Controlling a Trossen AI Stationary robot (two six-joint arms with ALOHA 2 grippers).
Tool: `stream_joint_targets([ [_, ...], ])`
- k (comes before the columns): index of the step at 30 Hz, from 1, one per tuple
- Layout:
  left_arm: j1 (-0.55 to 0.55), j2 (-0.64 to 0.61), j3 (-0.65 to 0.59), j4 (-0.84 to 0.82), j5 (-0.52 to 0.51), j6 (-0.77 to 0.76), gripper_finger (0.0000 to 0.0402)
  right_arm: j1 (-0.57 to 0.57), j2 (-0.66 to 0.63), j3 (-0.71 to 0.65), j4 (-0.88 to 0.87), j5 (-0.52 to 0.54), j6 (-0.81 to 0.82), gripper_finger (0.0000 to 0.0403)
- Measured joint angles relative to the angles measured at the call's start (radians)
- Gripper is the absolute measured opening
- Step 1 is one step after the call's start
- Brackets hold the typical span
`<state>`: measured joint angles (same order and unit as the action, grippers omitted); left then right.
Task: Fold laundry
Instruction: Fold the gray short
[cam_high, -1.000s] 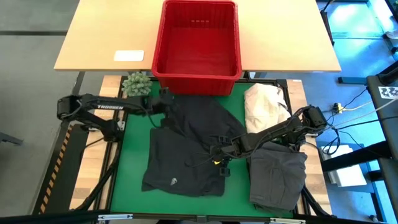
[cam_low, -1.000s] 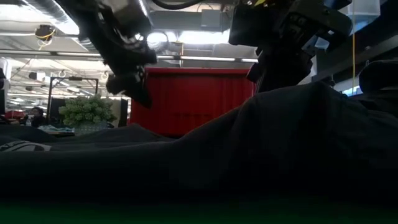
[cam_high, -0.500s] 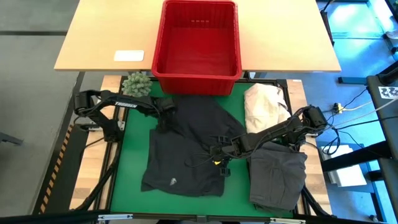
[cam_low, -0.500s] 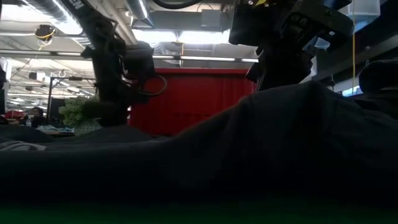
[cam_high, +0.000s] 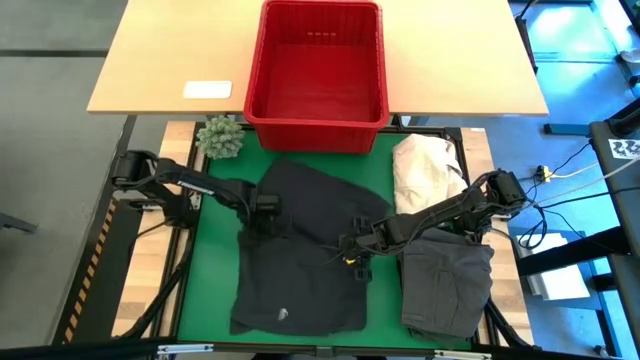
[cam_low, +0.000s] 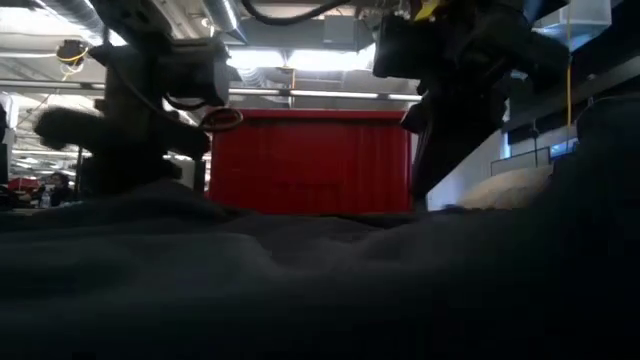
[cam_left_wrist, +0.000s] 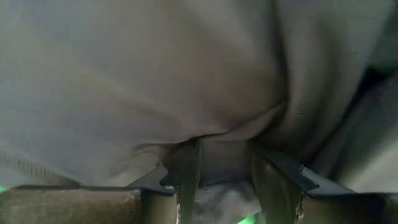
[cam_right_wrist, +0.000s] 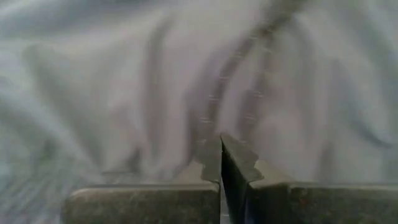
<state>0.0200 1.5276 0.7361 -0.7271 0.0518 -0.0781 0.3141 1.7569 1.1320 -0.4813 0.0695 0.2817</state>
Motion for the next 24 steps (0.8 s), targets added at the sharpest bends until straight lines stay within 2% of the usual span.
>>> stream_joint_targets([
  [5,-0.085,0.001,0.0,0.004,0.09,-0.072,0.0136,0.0,0.0,0.0,-0.082,0.084,0.025,0.0],
  [10,-0.143,0.001,0.0,0.006,0.094,-0.114,0.0136,-0.007,0.0,0.0,-0.13,0.13,0.059,0.0],
  [13,-0.162,0.004,0.018,-0.033,0.027,-0.109,0.0136,-0.022,0.0,0.0,-0.13,0.134,0.063,0.0],
  [16,-0.17,0.007,0.078,-0.16,-0.118,-0.131,0.013,-0.045,0.0,0.0,-0.132,0.173,0.065,0.0],
  [19,-0.169,0.004,0.159,-0.179,-0.222,-0.103,0.0121,-0.076,0.0,0.0,-0.134,0.185,0.066,0.0],
  [24,-0.123,0.003,0.215,-0.12,-0.258,0.018,0.0105,-0.115,0.0,0.0,-0.138,0.197,0.049,0.0],
])
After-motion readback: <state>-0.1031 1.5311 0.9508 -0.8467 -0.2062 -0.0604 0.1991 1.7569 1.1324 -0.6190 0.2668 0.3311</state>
